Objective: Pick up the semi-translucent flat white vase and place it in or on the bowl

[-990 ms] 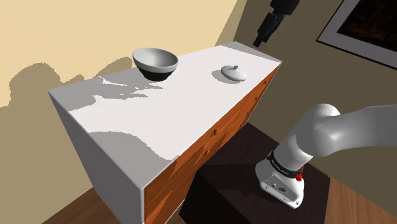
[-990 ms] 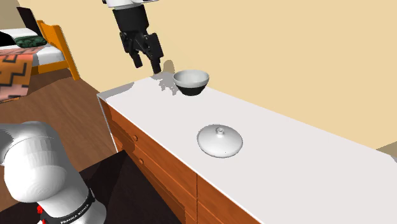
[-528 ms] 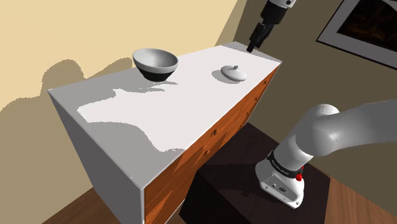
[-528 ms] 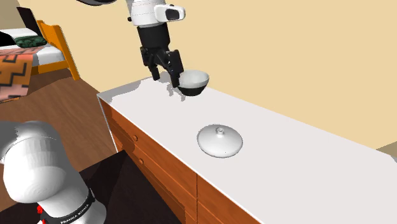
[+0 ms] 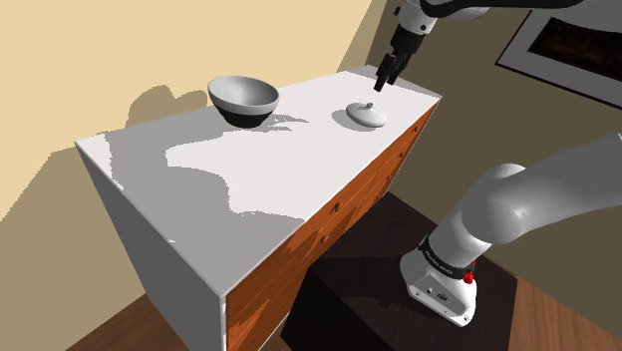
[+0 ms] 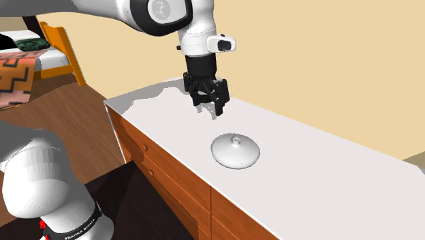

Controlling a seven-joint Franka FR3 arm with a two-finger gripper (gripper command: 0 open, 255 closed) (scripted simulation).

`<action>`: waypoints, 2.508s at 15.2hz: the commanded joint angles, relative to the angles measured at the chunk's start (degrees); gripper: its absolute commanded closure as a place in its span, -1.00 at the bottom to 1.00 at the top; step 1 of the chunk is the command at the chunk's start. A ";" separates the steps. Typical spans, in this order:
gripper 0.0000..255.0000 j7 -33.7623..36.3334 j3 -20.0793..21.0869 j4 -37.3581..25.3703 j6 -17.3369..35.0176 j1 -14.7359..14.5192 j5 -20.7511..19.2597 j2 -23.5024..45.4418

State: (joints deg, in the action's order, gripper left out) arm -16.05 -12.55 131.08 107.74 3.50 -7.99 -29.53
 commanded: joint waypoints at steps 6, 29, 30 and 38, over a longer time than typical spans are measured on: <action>-1.00 -5.26 -5.75 -3.73 7.81 1.37 -0.05 12.42; 1.00 -5.67 -6.57 0.00 13.97 1.50 0.20 14.92; 1.00 -5.68 -6.58 -0.02 13.99 1.50 0.20 14.95; 1.00 -5.67 -6.16 -3.46 9.23 1.44 0.15 13.60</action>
State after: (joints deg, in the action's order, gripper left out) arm -21.70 -18.79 128.44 117.89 4.98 -7.89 -15.84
